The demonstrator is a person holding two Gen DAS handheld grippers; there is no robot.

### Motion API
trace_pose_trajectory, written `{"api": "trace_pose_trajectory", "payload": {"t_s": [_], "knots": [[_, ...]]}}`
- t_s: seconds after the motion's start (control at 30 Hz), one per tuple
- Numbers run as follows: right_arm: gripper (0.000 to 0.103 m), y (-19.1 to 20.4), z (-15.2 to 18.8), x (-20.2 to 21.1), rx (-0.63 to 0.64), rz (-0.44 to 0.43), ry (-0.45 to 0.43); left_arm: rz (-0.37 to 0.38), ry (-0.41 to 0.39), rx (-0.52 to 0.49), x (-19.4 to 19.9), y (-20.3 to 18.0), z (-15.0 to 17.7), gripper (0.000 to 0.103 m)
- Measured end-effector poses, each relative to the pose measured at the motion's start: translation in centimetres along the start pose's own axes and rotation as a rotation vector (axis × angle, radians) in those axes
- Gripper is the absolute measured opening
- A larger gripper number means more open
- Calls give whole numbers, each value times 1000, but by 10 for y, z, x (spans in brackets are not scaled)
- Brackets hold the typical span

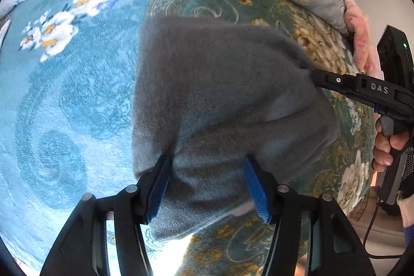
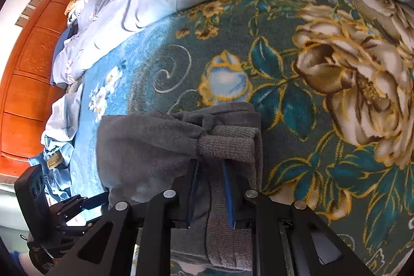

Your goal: Fold clothes

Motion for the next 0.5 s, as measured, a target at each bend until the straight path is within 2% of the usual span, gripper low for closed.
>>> {"api": "trace_pose_trajectory", "payload": {"t_s": [0.1,0.2,0.27,0.3,0.33,0.37,0.5], "knots": [[24,5,2,25,11,-40,-53,1,-45,18,18,5,-7,61],[26,-7,9,38,-15,-33,-65,-26,-75,54,24,19,-15,61],[39,-17,15,37,-41,-33,-45,-40,-73,85,19,33,-19,61],[51,-22,19,33,-51,-30,-28,-39,-65,97,15,38,-21,63],[55,-26,23,28,-57,-28,-8,-34,-58,108,11,42,-22,70],[56,-28,27,24,-61,-31,8,-15,-50,121,6,45,-23,74],[67,-32,33,9,-84,-83,38,102,-5,174,-17,52,-24,76]]}}
Point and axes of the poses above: each gripper's, at about its wrist camera, not at the fingertips, and x roughly against the way its jaws point, y to its left, z to its underside, the point moved 7 cm from there along -x, roughly the way its jaws point, and after that the axes turned 6 degrees about -x, right-handed, at the moved point
